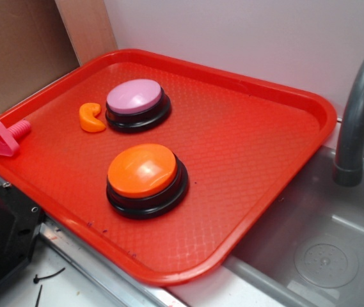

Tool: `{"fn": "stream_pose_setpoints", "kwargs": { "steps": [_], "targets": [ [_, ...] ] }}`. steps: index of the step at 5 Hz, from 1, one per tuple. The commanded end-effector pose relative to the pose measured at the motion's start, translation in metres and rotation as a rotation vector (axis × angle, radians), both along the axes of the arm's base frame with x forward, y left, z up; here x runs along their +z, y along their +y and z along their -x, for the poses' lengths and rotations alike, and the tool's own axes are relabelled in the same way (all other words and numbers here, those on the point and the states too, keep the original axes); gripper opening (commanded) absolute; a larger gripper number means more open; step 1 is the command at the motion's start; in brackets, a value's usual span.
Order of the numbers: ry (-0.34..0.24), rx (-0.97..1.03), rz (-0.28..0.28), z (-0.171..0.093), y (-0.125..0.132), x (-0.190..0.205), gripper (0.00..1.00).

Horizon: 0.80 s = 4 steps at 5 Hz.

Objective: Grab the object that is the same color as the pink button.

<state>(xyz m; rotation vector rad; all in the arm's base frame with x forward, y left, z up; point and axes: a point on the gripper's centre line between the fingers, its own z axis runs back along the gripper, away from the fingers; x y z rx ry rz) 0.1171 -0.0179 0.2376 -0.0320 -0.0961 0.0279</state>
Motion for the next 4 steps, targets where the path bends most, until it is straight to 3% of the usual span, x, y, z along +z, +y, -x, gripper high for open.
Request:
{"fn": "stream_pose_setpoints", "kwargs": {
  "steps": [1, 3, 4],
  "targets": [
    [0.0, 0.0, 0.0, 0.0, 0.0, 0.0, 1.0],
    [-0.074, 0.136, -0.023, -0.008, 0.029, -0.02, 1.0],
    [-0.066, 0.225, -0.041, -0.005, 0.042, -0.034, 1.0]
  ]
}}
